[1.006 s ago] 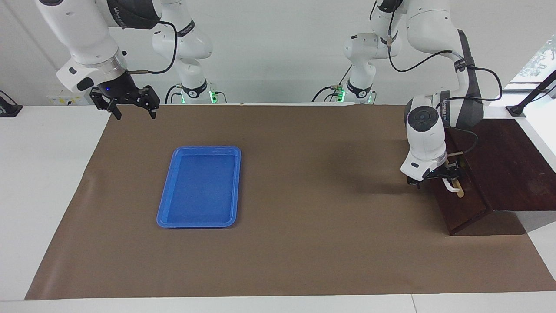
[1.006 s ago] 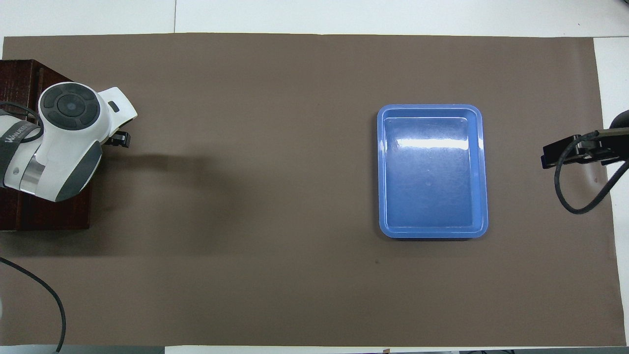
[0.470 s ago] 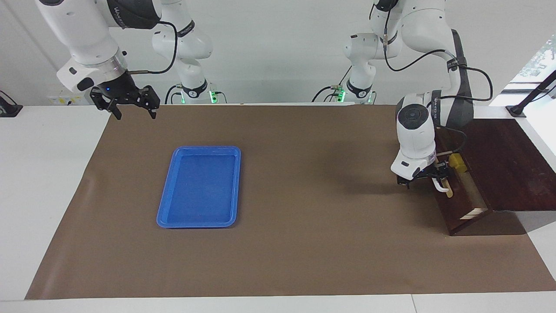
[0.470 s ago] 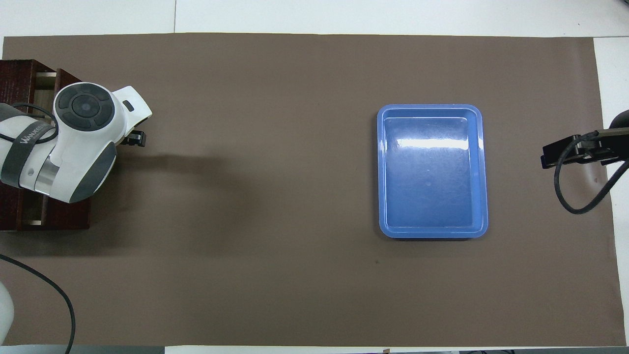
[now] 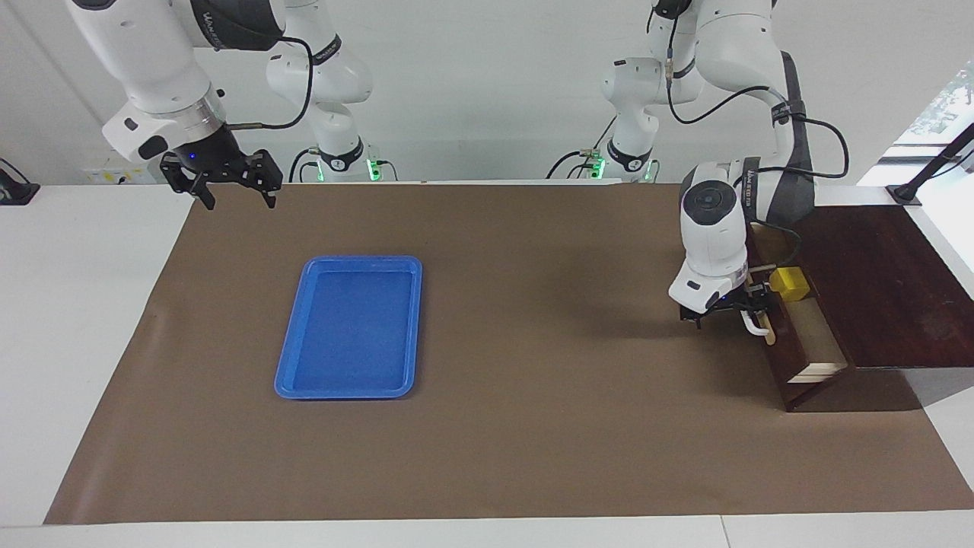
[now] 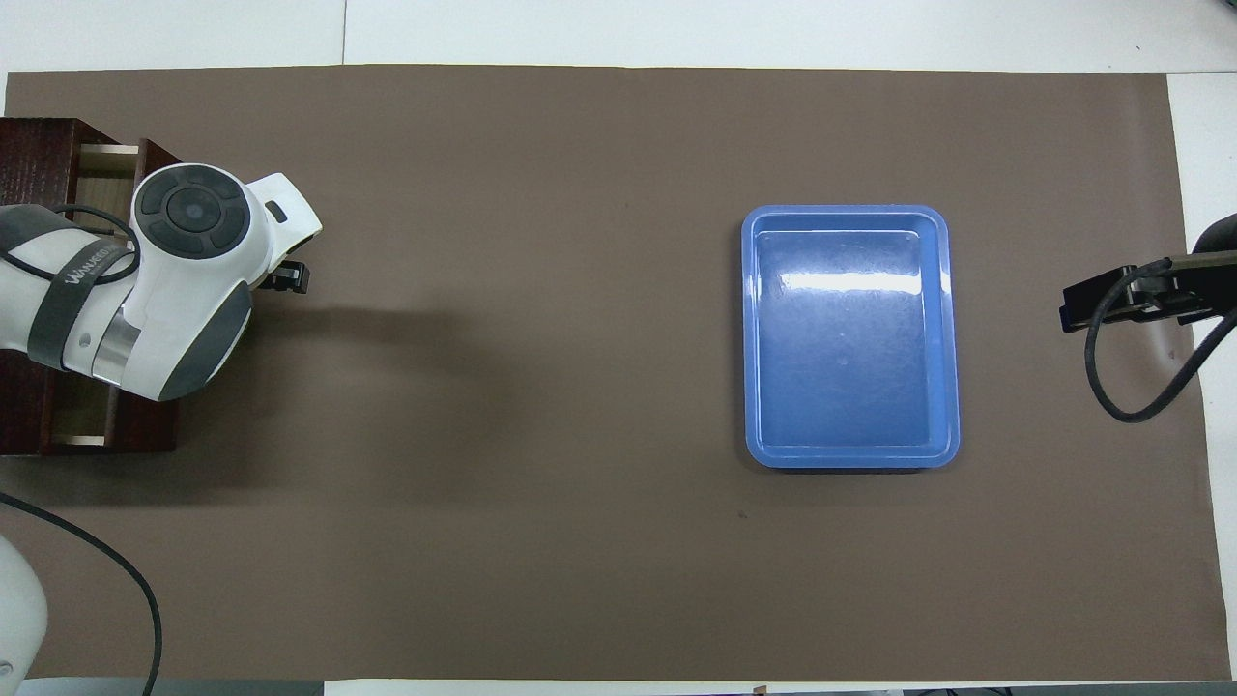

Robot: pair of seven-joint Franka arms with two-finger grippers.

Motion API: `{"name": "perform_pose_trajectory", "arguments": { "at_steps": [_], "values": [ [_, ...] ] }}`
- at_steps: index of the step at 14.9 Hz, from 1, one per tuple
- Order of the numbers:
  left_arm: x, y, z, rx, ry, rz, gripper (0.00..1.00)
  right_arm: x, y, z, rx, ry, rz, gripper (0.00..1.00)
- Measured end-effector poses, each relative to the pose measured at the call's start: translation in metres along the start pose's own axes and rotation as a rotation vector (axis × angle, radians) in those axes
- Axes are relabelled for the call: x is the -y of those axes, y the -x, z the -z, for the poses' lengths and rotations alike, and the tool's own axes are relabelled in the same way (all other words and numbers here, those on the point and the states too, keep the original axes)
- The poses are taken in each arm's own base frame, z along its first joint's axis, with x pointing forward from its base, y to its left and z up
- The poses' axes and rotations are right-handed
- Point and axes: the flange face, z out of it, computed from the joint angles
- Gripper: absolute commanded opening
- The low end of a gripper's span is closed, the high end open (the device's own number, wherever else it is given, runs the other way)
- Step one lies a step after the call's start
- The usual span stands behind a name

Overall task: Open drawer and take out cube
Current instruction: 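Pull the white drawer handle outward with the left gripper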

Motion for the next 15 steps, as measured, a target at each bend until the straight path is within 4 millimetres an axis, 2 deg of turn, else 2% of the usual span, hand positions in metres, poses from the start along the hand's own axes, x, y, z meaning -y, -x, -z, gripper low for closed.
{"name": "perform_pose_trajectory", "arguments": {
  "at_steps": [8, 15],
  "values": [
    [-0.014, -0.003, 0.012, 0.003, 0.057, 0.021, 1.00, 0.000, 0.000, 0.000, 0.000, 0.000, -0.001, 1.00],
    [-0.045, -0.004, 0.031, -0.004, 0.115, 0.014, 1.00, 0.000, 0.000, 0.000, 0.000, 0.000, -0.001, 1.00]
  ]
}}
